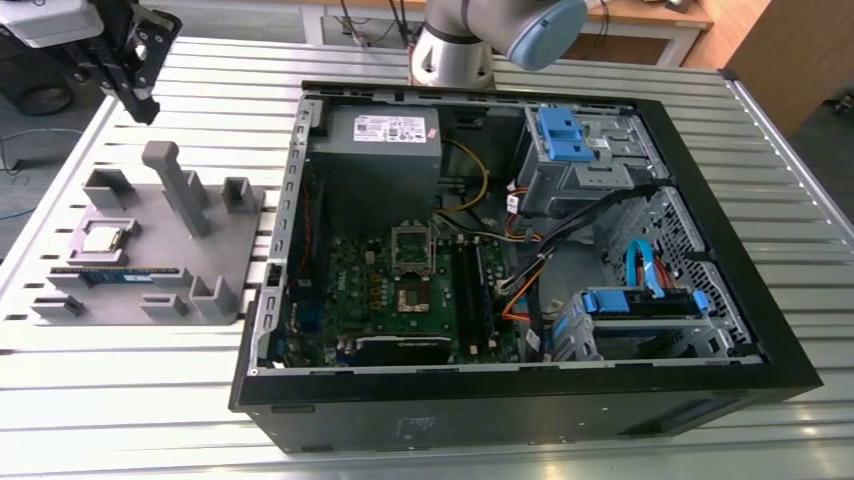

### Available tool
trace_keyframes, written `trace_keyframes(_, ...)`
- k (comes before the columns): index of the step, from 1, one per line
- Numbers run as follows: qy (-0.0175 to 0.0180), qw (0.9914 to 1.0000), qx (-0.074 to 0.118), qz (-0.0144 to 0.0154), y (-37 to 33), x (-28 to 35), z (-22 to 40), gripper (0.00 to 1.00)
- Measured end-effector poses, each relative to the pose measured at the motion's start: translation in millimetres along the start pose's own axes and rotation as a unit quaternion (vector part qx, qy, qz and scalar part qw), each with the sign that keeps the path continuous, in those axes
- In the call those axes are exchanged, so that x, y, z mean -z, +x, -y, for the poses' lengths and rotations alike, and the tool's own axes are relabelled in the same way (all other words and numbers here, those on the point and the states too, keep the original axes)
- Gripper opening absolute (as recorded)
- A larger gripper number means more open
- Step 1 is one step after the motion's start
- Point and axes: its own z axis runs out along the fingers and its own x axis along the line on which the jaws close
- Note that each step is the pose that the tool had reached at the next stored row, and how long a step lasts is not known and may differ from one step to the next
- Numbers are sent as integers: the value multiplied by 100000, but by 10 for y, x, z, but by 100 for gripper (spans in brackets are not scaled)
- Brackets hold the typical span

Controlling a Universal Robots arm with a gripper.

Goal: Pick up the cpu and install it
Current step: 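Reach for the cpu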

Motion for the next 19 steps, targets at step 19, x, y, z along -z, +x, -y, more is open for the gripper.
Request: trace_keyframes(19, 29, 100000, 6, -8, 48, -23, 5, 11)
